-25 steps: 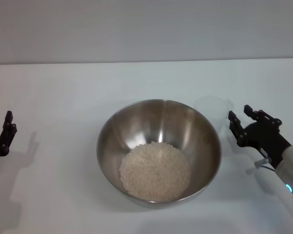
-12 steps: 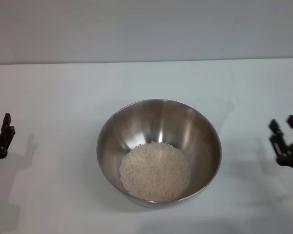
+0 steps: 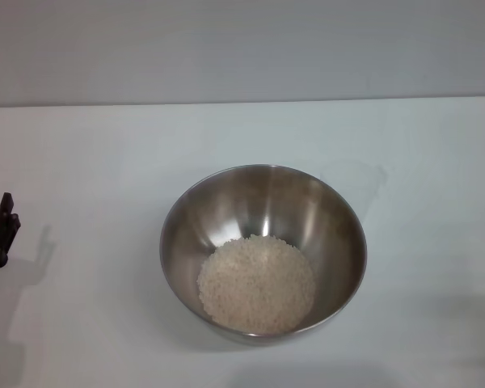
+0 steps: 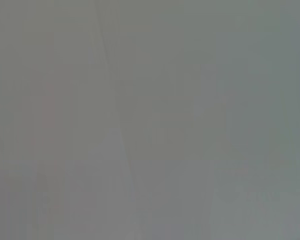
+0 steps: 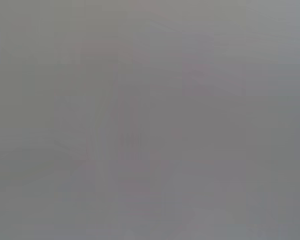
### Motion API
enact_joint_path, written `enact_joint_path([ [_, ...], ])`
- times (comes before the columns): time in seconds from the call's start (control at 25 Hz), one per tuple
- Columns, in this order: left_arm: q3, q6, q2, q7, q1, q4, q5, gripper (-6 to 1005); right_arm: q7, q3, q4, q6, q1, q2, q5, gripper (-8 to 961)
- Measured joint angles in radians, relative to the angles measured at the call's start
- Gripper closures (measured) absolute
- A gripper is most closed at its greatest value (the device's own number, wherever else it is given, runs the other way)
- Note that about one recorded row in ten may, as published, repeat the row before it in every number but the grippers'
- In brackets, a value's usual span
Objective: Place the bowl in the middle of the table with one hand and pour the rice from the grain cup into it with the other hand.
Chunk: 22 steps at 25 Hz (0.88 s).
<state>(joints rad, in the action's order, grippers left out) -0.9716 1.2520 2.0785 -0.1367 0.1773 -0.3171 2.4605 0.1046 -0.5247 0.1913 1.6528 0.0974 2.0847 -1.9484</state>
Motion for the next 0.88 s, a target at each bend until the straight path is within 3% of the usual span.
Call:
enact_joint_path([
  [0.12, -0.005, 0.003, -0.001, 0.016, -0.008, -0.002, 0.000, 246, 0.000, -0.002, -0.001, 0.009, 0.000, -0.001, 0.000, 303],
  [0.4, -0.006, 0.013, -0.002, 0.016, -0.015, -0.005, 0.000, 245, -0.002, -0.017, -0.004, 0.011, 0.001, 0.002, 0.000, 135],
  [0.88, -0.017, 0.006, -0.002, 0.031, -0.013, 0.003, -0.015, 239, -0.014, -0.018, -0.006, 0.011, -0.005, 0.003, 0.000, 135],
])
